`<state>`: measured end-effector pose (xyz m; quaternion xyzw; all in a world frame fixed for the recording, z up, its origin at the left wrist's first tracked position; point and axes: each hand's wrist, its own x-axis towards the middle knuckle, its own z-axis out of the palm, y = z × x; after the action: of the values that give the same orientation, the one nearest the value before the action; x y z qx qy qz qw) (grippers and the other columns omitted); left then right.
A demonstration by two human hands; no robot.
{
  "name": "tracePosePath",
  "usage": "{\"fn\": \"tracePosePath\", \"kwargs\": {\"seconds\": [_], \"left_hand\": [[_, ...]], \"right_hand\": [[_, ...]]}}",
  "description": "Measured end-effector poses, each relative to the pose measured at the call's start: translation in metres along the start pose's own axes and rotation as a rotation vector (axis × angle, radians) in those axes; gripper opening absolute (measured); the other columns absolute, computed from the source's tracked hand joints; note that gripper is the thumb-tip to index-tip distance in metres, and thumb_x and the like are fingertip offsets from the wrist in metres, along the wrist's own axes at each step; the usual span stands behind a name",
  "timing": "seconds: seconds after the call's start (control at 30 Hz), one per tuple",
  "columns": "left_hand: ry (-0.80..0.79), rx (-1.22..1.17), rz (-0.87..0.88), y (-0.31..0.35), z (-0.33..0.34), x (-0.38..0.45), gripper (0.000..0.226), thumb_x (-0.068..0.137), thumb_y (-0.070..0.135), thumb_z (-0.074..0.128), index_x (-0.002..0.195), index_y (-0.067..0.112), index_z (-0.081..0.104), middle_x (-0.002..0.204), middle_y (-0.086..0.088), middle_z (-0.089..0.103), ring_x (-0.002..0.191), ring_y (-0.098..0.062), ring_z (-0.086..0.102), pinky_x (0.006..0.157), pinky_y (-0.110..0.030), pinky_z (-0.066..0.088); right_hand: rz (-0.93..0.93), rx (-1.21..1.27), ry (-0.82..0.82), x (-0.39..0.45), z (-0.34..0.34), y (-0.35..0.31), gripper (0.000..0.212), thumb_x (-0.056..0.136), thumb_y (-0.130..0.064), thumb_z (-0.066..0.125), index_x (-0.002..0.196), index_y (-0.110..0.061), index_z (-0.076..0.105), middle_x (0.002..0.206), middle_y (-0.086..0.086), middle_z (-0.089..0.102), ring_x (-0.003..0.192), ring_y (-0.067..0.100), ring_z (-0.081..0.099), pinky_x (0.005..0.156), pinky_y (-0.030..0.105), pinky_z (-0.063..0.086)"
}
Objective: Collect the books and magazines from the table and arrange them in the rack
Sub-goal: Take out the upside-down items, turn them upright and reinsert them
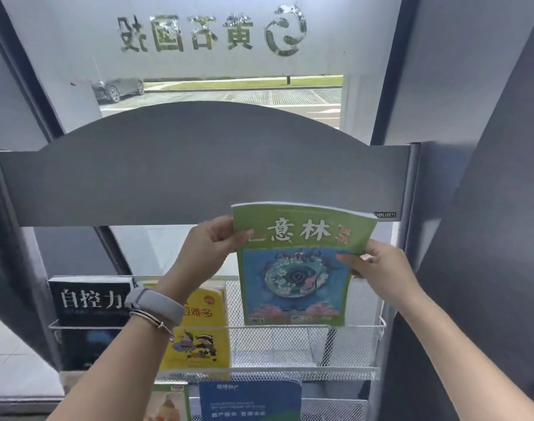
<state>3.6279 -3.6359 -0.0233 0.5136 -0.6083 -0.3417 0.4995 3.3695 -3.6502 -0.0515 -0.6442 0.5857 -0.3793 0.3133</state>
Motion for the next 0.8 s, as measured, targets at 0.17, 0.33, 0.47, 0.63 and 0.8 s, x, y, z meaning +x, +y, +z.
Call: {"fn": "tracePosePath", "kwargs": {"seconds": [0.17, 0.33, 0.47, 0.63, 0.8], "left_hand": [[0.03, 0.34, -0.071, -0.036, 0.006, -0.003, 0.015, 0.077, 0.02, 0.068, 0.091, 0.023, 0.068, 0.076, 0.015, 0.064, 0.064, 0.007, 0.059, 0.057, -0.004, 0.04], [0.005, 0.478, -0.041, -0.06, 0.012, -0.01, 0.025, 0.076, 0.017, 0.069, 0.101, 0.016, 0.066, 0.073, 0.011, 0.06, 0.068, 0.006, 0.054, 0.056, 0.001, 0.038], [0.027, 0.532, -0.013, -0.073, 0.016, -0.011, 0.027, 0.075, 0.019, 0.071, 0.101, 0.012, 0.065, 0.073, 0.005, 0.061, 0.064, 0.007, 0.053, 0.057, 0.0, 0.039], [0.094, 0.573, 0.018, -0.076, 0.015, -0.014, 0.028, 0.073, 0.021, 0.072, 0.096, 0.006, 0.064, 0.079, 0.002, 0.062, 0.069, -0.006, 0.055, 0.061, -0.007, 0.04], [0.359, 0.516, 0.033, -0.092, -0.004, -0.065, 0.027, 0.078, 0.022, 0.067, 0.104, 0.013, 0.062, 0.095, 0.006, 0.058, 0.091, -0.013, 0.054, 0.079, -0.015, 0.039]], "right_hand": [[0.046, -0.187, -0.024, -0.004, 0.023, 0.031, 0.006, 0.086, -0.02, 0.069, 0.084, -0.025, 0.071, 0.087, 0.006, 0.071, 0.077, 0.029, 0.069, 0.079, 0.043, 0.057], [0.058, -0.267, -0.056, -0.009, 0.036, 0.053, 0.012, 0.086, -0.019, 0.069, 0.096, -0.017, 0.074, 0.084, 0.003, 0.073, 0.079, 0.024, 0.069, 0.078, 0.04, 0.056], [0.062, -0.264, -0.05, -0.012, 0.041, 0.063, 0.012, 0.087, -0.017, 0.069, 0.097, -0.016, 0.074, 0.08, 0.001, 0.071, 0.081, 0.024, 0.069, 0.078, 0.038, 0.056], [0.065, -0.207, 0.067, -0.013, 0.044, 0.061, 0.01, 0.085, -0.018, 0.071, 0.09, -0.014, 0.065, 0.082, 0.006, 0.07, 0.077, 0.025, 0.066, 0.069, 0.032, 0.053], [-0.131, -0.104, 0.318, -0.051, 0.082, 0.038, 0.022, 0.083, -0.018, 0.071, 0.086, -0.015, 0.049, 0.068, -0.016, 0.049, 0.059, 0.011, 0.052, 0.057, 0.006, 0.041]]}}
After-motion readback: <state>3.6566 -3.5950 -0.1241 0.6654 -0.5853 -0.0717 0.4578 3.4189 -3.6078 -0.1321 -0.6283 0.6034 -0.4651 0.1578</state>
